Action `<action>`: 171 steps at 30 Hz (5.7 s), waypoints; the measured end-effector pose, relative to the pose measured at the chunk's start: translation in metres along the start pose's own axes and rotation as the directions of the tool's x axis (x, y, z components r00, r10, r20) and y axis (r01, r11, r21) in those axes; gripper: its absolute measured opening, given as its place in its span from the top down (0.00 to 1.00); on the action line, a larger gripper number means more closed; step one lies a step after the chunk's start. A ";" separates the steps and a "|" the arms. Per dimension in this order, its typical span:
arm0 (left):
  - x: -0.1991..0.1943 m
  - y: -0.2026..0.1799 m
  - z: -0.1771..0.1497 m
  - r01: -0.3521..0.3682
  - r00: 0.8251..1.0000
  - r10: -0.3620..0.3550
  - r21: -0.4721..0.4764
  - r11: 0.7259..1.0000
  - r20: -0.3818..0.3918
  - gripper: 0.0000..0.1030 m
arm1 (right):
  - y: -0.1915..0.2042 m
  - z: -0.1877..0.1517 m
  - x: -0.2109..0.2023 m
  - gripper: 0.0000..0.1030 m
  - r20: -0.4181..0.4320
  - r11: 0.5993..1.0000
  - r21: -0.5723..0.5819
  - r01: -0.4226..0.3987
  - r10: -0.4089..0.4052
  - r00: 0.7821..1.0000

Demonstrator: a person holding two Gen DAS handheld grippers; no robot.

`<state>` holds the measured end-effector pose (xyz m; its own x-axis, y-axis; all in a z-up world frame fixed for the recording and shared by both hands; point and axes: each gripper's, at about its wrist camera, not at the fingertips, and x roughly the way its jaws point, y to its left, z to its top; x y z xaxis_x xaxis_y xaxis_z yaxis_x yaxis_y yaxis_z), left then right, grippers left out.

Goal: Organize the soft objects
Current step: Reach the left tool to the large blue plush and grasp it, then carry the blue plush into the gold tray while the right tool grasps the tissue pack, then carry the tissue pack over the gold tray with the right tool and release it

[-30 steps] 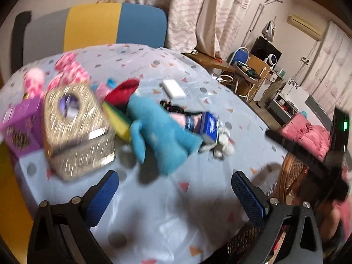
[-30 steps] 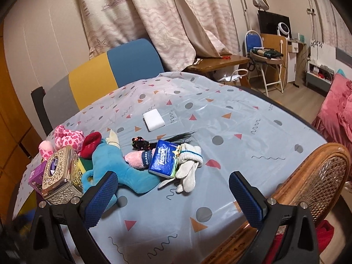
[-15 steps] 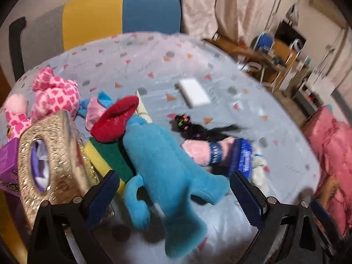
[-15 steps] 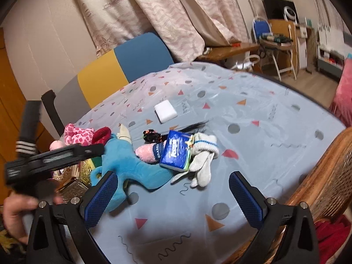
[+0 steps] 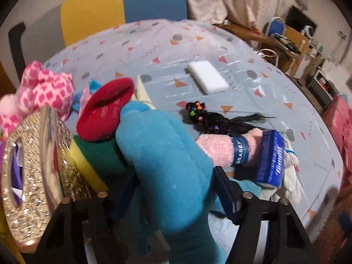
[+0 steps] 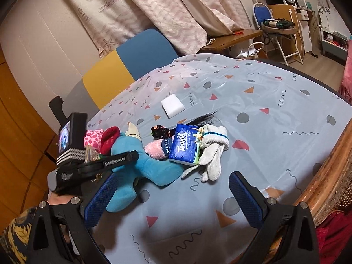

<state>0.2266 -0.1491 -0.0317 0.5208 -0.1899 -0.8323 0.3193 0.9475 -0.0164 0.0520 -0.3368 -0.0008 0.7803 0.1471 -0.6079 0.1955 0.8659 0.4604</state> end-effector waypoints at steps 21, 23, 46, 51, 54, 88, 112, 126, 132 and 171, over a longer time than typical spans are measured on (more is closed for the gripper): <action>-0.136 0.050 -0.183 0.195 0.975 -0.209 0.160 0.968 0.073 0.35 | 0.006 0.003 0.013 0.02 -0.088 0.994 -0.032 0.101 -0.104 0.991; -0.128 0.057 -0.199 0.193 0.978 -0.201 0.120 0.974 0.053 0.31 | 0.007 0.003 0.018 0.02 -0.118 0.993 -0.034 0.114 -0.117 0.986; -0.111 0.090 -0.196 0.247 0.968 -0.250 -0.163 0.955 -0.004 0.07 | 0.017 0.032 0.153 0.49 -0.274 0.886 -0.274 0.373 -0.444 0.853; -0.101 0.080 -0.190 0.229 0.972 -0.233 -0.128 0.965 -0.018 0.15 | 0.022 0.034 0.144 0.56 -0.249 0.892 -0.273 0.361 -0.428 0.869; -0.106 0.080 -0.192 0.239 0.971 -0.237 -0.117 0.964 0.027 0.27 | 0.023 0.040 0.140 0.60 -0.227 0.906 -0.237 0.349 -0.401 0.887; -0.200 0.301 -0.210 -0.080 0.971 0.197 -0.598 0.798 0.133 0.36 | 0.047 0.042 0.122 0.79 -0.150 0.943 -0.268 0.197 -0.243 0.958; -0.192 0.278 -0.207 -0.226 0.924 0.359 -0.571 0.789 0.129 0.15 | 0.049 0.040 0.125 0.80 -0.141 0.930 -0.296 0.217 -0.267 0.953; -0.211 0.228 -0.229 -0.259 0.916 0.383 -0.553 0.792 0.120 0.06 | 0.070 0.030 0.125 0.84 -0.163 0.921 -0.368 0.125 -0.196 0.967; -0.214 0.223 -0.231 -0.223 0.924 0.356 -0.555 0.801 0.142 0.06 | 0.056 0.035 0.125 0.91 -0.193 0.953 -0.285 0.102 -0.162 0.968; -0.243 0.277 -0.292 -0.287 0.894 0.442 -0.670 0.684 0.069 0.05 | 0.159 -0.018 0.075 0.77 -0.346 0.867 -0.430 -0.252 0.099 0.933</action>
<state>-0.0426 0.2341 0.0039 0.6612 0.2317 -0.7135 -0.4618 0.8753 -0.1437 0.1311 -0.1792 0.0147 0.5416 0.3889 -0.7453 -0.2831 0.9192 0.2739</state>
